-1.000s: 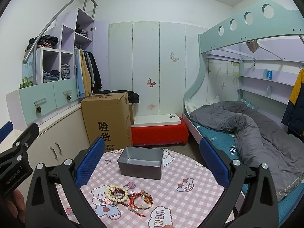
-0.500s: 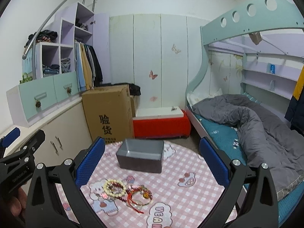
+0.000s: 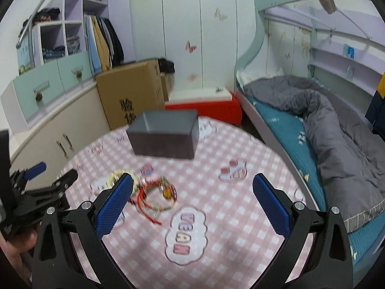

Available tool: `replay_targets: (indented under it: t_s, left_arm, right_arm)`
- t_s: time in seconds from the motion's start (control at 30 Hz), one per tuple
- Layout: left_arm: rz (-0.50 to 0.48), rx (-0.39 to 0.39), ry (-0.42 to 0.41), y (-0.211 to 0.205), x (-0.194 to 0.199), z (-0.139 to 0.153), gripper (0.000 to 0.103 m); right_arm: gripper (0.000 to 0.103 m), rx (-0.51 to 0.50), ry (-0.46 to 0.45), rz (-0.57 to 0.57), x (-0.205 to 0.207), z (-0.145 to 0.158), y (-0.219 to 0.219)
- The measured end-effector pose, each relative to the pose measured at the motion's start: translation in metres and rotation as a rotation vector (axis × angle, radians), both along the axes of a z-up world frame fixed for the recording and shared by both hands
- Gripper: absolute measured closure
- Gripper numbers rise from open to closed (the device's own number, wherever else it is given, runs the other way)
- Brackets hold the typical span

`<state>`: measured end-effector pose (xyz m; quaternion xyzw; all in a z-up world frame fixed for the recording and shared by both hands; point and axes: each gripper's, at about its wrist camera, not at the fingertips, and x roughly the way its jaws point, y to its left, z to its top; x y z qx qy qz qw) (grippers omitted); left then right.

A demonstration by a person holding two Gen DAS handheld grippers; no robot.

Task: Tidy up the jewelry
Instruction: 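Grasp the pale green bead bracelet with the left tool while the right tool grasps the red-string charm bracelet, then carry both bracelets into the grey metal box and open both tools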

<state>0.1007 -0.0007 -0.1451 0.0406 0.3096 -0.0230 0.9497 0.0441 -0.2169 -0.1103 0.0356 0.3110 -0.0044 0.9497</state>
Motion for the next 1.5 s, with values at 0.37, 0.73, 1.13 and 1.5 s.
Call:
replay_targets:
  t_s: [0.37,0.73,1.13,1.5]
  left_arm:
    - [-0.042,0.038,0.166,-0.019,0.057,-0.043,0.021]
    - [-0.203,-0.032,0.238,-0.035,0.073,-0.056,0.093]
    - [-0.234,-0.125,0.198,-0.022,0.056,-0.031,0.094]
    - [-0.229,-0.19,0.148,0.002,0.032,0.007,0.094]
  right_arm:
    - [0.007,0.009,0.115,0.027,0.019,-0.032,-0.002]
    - [0.007,0.052,0.201,0.104,0.05,-0.049,0.001]
    - [0.071,-0.052,0.329,0.207,0.095,-0.087,0.024]
    - [0.091,0.107,0.245,0.252,0.053,-0.042,-0.001]
